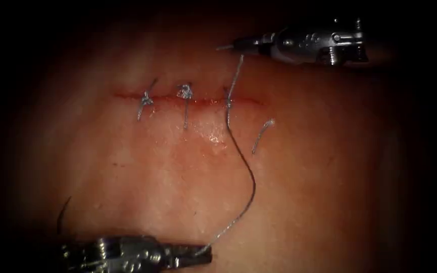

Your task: Wound Closure

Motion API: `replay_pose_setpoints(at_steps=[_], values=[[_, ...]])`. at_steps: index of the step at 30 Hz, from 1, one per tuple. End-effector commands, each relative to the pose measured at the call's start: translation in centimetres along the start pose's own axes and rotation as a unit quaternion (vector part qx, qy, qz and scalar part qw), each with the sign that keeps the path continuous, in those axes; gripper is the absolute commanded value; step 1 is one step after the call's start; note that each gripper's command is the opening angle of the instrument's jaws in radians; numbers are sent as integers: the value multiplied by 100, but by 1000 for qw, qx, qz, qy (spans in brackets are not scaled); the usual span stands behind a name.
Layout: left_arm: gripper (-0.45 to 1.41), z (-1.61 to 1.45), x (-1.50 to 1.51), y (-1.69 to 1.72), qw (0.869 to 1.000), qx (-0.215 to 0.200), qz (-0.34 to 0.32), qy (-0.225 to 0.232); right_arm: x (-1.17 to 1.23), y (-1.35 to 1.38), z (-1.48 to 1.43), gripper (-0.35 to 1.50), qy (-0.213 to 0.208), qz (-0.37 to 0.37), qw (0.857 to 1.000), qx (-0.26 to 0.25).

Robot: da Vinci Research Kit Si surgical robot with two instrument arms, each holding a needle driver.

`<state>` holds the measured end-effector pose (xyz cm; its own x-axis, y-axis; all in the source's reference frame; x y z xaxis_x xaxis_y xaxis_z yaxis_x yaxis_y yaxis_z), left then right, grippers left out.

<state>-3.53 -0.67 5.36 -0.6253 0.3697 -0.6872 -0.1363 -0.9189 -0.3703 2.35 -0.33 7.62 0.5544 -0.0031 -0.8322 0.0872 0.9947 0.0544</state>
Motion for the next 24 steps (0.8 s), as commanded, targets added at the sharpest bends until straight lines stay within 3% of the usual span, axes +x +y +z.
replay_pose_setpoints(at_steps=[1,3,7,11,14,16,18,19,21,24], values=[[-45,2,5,-10,1000,6,3,3,-2,9,-5,100,15,29,999,-14],[-45,-6,11,-21,1000,11,1,7,-4,12,-15,125,27,66,997,-34],[-45,-30,16,-49,999,31,4,8,-14,26,-38,144,26,124,990,-63],[-45,-47,15,-62,999,38,3,5,-22,30,-53,149,18,141,986,-92],[-45,-56,17,-69,999,45,5,3,-22,23,-55,149,39,157,982,-97],[-45,-60,22,-76,999,50,6,3,-14,10,-52,129,80,169,978,-90],[-45,-60,23,-78,999,51,7,2,-11,6,-50,125,87,175,976,-93],[-45,-58,27,-82,999,53,6,1,-2,-1,-44,110,97,195,971,-98],[-45,-57,28,-84,999,53,8,0,2,-4,-40,105,103,200,970,-96],[-45,-53,33,-90,998,56,7,1,12,-9,-24,63,118,215,965,-96]])
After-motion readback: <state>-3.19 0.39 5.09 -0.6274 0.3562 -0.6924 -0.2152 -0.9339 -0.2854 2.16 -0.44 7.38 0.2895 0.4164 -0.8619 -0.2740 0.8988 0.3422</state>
